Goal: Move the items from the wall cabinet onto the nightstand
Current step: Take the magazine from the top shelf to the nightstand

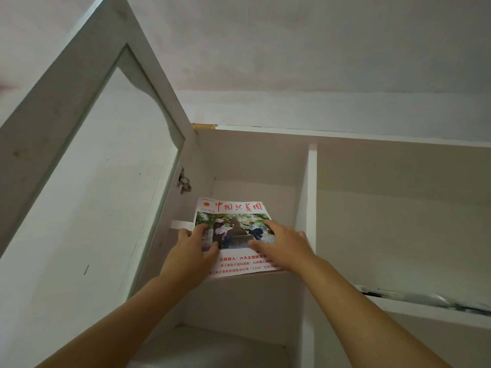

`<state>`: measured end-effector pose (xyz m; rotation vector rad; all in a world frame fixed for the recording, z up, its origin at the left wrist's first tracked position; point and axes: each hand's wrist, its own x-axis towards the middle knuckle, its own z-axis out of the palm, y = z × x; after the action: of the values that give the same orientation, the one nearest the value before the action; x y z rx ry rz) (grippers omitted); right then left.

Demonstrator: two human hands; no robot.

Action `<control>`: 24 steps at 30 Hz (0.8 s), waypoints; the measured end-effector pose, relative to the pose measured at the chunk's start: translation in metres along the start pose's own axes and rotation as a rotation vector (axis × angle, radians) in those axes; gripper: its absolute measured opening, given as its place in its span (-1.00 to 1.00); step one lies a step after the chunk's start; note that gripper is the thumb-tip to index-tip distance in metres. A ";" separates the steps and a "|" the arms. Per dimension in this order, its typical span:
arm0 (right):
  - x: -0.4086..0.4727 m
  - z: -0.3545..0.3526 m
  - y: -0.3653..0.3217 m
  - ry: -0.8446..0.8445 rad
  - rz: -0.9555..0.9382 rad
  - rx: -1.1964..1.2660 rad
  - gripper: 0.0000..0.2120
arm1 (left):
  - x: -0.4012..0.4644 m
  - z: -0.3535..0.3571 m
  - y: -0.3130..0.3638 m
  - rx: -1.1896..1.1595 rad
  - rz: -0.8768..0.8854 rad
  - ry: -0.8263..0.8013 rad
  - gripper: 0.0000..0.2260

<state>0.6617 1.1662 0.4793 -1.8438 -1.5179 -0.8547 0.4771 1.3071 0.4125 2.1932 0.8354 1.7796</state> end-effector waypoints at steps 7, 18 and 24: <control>-0.021 -0.007 0.005 0.037 -0.027 0.249 -0.17 | -0.021 -0.006 0.008 -0.076 0.036 0.071 -0.53; -0.078 -0.024 0.006 0.110 -0.069 0.460 -0.25 | -0.072 -0.019 0.027 -0.117 0.178 0.162 -0.52; -0.125 -0.007 0.008 0.106 -0.042 0.530 -0.25 | -0.124 -0.003 0.019 -0.147 0.135 0.111 -0.52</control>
<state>0.6509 1.0846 0.3847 -1.3640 -1.5371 -0.4926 0.4652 1.2244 0.3189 2.1185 0.5685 1.9737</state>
